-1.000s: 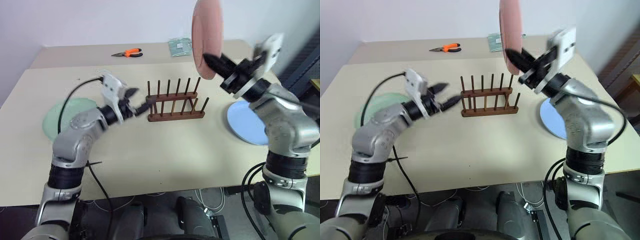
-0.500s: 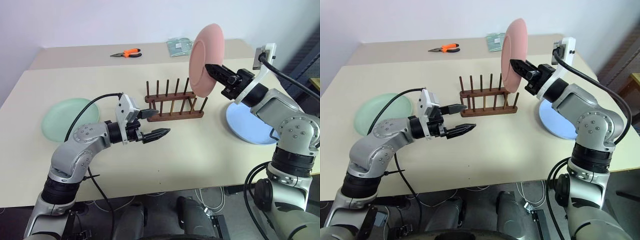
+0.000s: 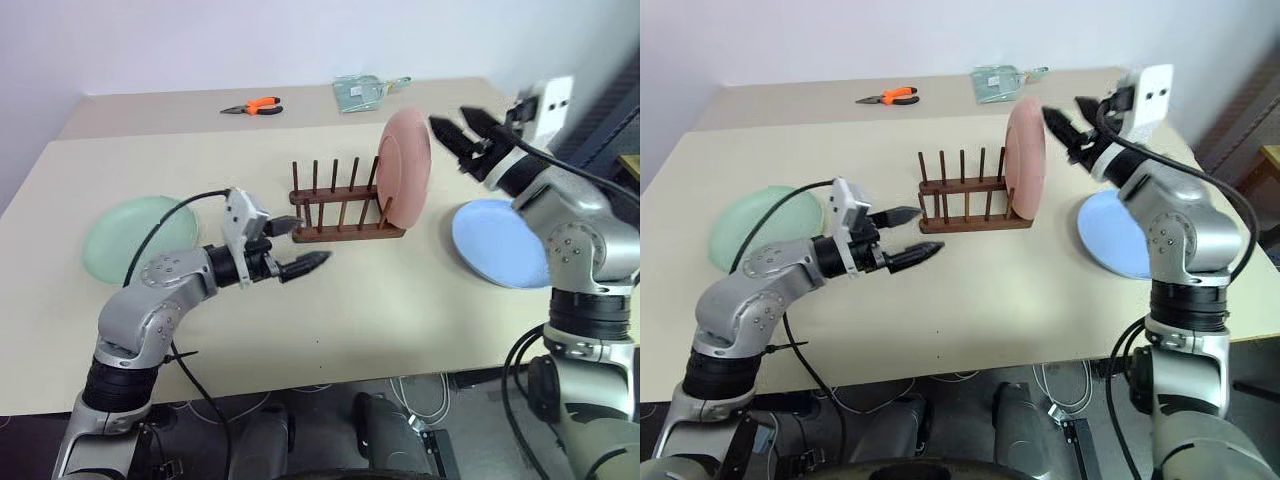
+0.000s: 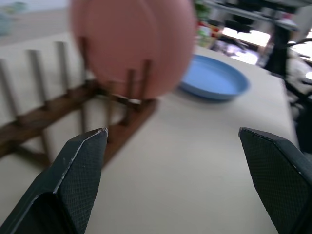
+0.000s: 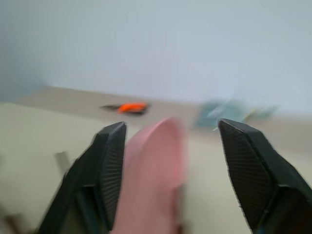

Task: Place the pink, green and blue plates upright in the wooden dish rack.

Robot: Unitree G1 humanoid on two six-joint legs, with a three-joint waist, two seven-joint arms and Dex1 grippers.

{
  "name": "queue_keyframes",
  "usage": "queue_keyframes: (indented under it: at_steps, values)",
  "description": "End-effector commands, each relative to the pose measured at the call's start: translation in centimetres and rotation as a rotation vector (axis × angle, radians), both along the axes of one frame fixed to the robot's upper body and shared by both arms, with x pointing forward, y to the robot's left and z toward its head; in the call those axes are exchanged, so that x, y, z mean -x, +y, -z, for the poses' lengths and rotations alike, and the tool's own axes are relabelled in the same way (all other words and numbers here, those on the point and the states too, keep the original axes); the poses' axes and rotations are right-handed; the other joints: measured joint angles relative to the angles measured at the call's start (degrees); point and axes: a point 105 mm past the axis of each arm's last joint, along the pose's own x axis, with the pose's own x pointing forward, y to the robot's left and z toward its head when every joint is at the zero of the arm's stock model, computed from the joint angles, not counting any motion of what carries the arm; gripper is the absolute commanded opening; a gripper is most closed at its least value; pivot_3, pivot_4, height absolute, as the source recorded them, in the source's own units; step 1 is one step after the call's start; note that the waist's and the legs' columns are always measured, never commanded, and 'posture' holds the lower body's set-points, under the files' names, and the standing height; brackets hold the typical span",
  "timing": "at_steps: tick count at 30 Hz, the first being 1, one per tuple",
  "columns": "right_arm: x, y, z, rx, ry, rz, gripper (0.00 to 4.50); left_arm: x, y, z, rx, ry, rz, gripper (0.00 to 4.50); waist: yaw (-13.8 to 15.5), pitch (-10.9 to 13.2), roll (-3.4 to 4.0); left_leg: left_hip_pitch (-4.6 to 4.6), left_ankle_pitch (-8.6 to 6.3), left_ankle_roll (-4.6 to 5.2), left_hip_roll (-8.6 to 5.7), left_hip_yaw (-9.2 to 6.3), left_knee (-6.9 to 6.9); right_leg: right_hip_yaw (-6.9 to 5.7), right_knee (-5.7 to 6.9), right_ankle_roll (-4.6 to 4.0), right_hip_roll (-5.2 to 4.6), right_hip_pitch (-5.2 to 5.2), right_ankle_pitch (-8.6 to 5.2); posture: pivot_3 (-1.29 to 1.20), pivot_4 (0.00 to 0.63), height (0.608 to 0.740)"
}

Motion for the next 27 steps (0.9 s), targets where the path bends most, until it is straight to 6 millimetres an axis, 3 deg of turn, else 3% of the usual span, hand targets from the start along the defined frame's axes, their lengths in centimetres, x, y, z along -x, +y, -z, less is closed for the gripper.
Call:
queue_keyframes:
  at_steps: [1,3,4,5,7,9,14,18,24,27]
  values:
    - [2.8,1.6,-4.4,0.162,-0.24,-0.069,3.32,-3.7,7.5,-1.1,0.012,-0.044,-0.475,4.5,-0.06,0.0,0.0,0.01,0.0,0.0,0.02,0.0,-0.01,0.0,0.0,0.0,0.02,0.0,0.0,0.0,0.15,0.74]
    - [4.1,3.2,-4.4,0.245,-0.281,-0.156,3.96,-4.7,11.5,-0.8,0.022,-0.009,-0.707,4.5,-0.21,0.01,0.0,0.03,0.0,0.0,0.04,-0.01,-0.03,0.0,0.0,0.02,0.03,0.0,0.01,0.0,0.15,0.74]
    - [5.0,5.1,-3.9,0.294,-0.278,-0.245,4.43,-5.0,15.4,-0.1,-0.003,0.038,-0.924,4.5,-0.26,0.0,0.0,0.04,0.0,0.0,0.06,-0.01,-0.03,0.0,0.01,0.05,0.05,0.0,0.01,0.0,0.15,0.74]
    - [5.9,6.9,-3.0,0.339,-0.26,-0.33,4.48,-4.6,18.7,0.4,-0.019,0.084,-1.105,4.5,-0.31,0.0,-0.01,0.05,0.0,0.0,0.06,-0.02,-0.03,0.0,0.01,0.07,0.06,0.0,0.01,0.0,0.15,0.74]
    - [7.7,9.8,-1.2,0.414,-0.239,-0.483,4.48,-3.1,23.4,0.8,-0.001,0.139,-1.368,4.5,-0.39,-0.02,-0.05,0.06,0.0,0.0,0.08,-0.02,-0.04,-0.01,0.02,0.07,0.07,-0.01,0.01,0.0,0.15,0.74]
    - [8.6,11.4,0.2,0.431,-0.208,-0.575,4.48,-1.8,25.3,1.1,0.005,0.17,-1.47,4.5,-0.19,-0.02,-0.12,0.05,-0.01,0.0,0.09,-0.05,-0.04,-0.02,0.01,0.08,0.07,-0.02,0.0,0.0,0.15,0.74]
    - [9.0,12.8,2.1,0.449,-0.172,-0.634,4.48,0.2,26.4,3.6,0.007,0.336,-1.523,4.5,1.28,-0.06,-0.29,-0.07,0.01,-0.06,-0.04,-0.09,0.1,-0.02,0.0,0.07,-0.02,-0.01,0.02,0.0,0.15,0.74]
    - [9.3,13.7,3.3,0.463,-0.159,-0.667,4.48,0.3,24.0,6.3,0.148,0.508,-1.384,4.5,1.57,-0.07,-0.32,-0.05,0.01,-0.07,-0.04,-0.12,0.09,-0.05,0.04,0.06,-0.02,0.01,0.02,0.0,0.15,0.74]
    - [9.1,14.1,4.6,0.483,-0.136,-0.651,4.5,-0.4,22.0,6.4,0.288,0.523,-1.299,1.62,1.39,-0.08,-0.31,-0.03,0.04,-0.14,-0.02,-0.15,0.04,-0.09,0.08,0.05,-0.01,-0.02,0.02,0.0,0.15,0.74]
    - [9.1,14.0,5.8,0.508,-0.065,-0.673,4.5,-1.3,21.1,5.4,0.29,0.472,-1.26,0.09,1.49,-0.1,-0.35,-0.03,0.04,-0.15,-0.02,-0.15,0.04,-0.11,0.08,0.05,-0.01,-0.02,0.02,0.0,0.15,0.74]
